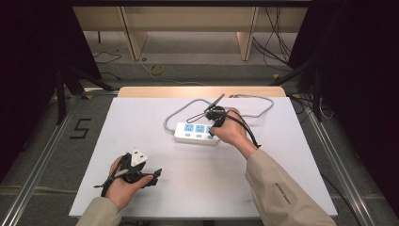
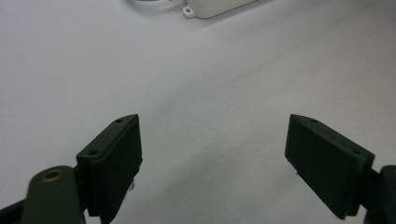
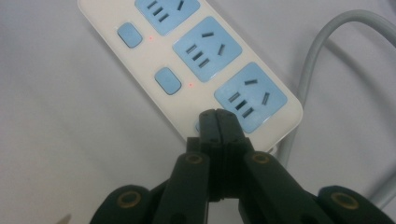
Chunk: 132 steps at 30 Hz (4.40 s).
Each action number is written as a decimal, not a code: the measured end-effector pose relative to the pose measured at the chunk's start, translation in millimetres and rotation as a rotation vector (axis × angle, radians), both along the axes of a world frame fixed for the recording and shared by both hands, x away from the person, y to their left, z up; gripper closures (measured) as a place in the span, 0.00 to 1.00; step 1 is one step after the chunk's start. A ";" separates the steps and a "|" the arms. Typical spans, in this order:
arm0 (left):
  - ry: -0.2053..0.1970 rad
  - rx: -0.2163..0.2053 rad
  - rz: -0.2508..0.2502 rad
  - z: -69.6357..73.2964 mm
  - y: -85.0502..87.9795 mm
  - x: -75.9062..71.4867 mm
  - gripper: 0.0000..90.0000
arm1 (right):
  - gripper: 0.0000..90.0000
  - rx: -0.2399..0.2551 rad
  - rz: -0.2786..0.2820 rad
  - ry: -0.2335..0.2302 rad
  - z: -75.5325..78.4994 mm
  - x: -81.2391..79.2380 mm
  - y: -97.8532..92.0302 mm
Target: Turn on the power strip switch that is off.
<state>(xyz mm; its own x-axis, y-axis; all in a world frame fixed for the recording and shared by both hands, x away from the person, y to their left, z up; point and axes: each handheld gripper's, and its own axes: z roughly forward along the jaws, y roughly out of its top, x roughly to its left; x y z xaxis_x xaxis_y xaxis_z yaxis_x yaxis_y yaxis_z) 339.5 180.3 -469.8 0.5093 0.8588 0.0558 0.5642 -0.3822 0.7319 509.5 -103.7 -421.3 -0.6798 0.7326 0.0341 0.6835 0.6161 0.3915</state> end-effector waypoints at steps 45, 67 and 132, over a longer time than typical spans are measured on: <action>-0.001 0.001 0.000 0.0 0.8 -0.2 0.21 | 1.00 -0.030 -0.004 0.013 -9.9 5.8 9.1; 0.000 0.007 -0.003 -0.1 0.3 -0.7 0.20 | 1.00 -0.043 -0.017 -0.003 -12.6 3.9 10.8; 0.010 0.007 0.000 -3.0 0.1 -0.9 0.21 | 0.78 0.090 -0.026 -0.024 -2.6 -61.1 -78.3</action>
<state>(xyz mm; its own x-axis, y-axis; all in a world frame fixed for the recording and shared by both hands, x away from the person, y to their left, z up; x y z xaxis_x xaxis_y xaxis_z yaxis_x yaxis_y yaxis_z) 338.6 180.4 -472.9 0.5103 0.8581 0.0570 0.5712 -0.3877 0.7235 448.3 -182.0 -423.9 -0.6619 0.7448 0.0845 0.6889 0.5599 0.4605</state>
